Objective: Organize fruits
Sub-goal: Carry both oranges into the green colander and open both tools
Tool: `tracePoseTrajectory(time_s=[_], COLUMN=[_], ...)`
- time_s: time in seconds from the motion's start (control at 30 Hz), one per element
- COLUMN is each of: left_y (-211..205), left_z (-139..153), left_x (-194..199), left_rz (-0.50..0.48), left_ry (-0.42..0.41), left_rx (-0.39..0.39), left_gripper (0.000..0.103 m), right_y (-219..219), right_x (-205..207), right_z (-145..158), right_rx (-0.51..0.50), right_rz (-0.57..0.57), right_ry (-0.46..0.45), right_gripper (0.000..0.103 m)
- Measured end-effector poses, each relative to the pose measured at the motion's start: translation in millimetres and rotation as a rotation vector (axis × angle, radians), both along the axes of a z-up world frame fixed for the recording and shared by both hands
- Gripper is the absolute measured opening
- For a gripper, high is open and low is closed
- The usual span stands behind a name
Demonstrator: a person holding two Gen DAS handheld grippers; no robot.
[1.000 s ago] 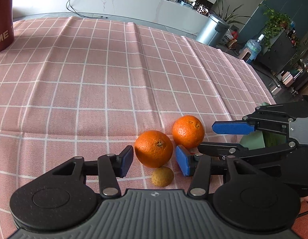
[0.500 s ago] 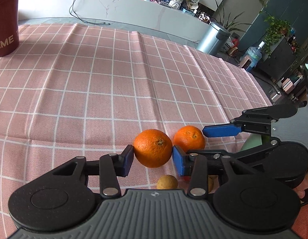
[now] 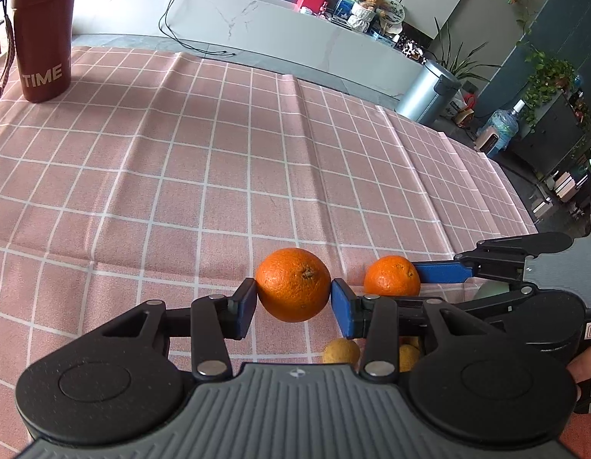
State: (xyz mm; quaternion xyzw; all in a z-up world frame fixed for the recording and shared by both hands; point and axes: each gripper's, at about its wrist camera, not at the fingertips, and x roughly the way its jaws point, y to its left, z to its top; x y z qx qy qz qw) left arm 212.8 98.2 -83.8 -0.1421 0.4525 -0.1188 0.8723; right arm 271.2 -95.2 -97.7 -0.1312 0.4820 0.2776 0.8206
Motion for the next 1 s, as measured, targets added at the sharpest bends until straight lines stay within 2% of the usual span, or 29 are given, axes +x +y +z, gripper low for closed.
tracePoseTrajectory(time_s=[0.27,0.4,0.57,0.77,1.0], left_y=[-15.8,-31.8,-59.6,-103.1,-155.2], left_z=[30.9,48.6,70.3,84.5,79.5], left_x=[-31.9,-52.1,-71.1,-81.9,-80.0], left_rz=[-0.019,-0.053,-0.115,-0.192,-0.273], left_ry=[-0.028,-0.047,-0.089,-0.117,-0.109], left_rx=[0.026,-0.009,-0.015,0.001,0.068], left_gripper=[0.047,0.047,0.047,0.047,0.047], right_y=[-10.1,-23.8,-54.2,-100.5,-151.9], right_x=[-34.4,-60.6,-94.7,-127.2,-142.9], right_z=[45.3,71.8,98.6,113.5,107.7], right_rx=[0.056,0.091,0.114,0.104,0.081], right_rz=[0.014,0.022,0.003,-0.048,-0.131], right_ry=[-0.073,-0.101,-0.129,-0.16,-0.158], right_gripper=[0.042,0.042,0.042,0.042,0.042])
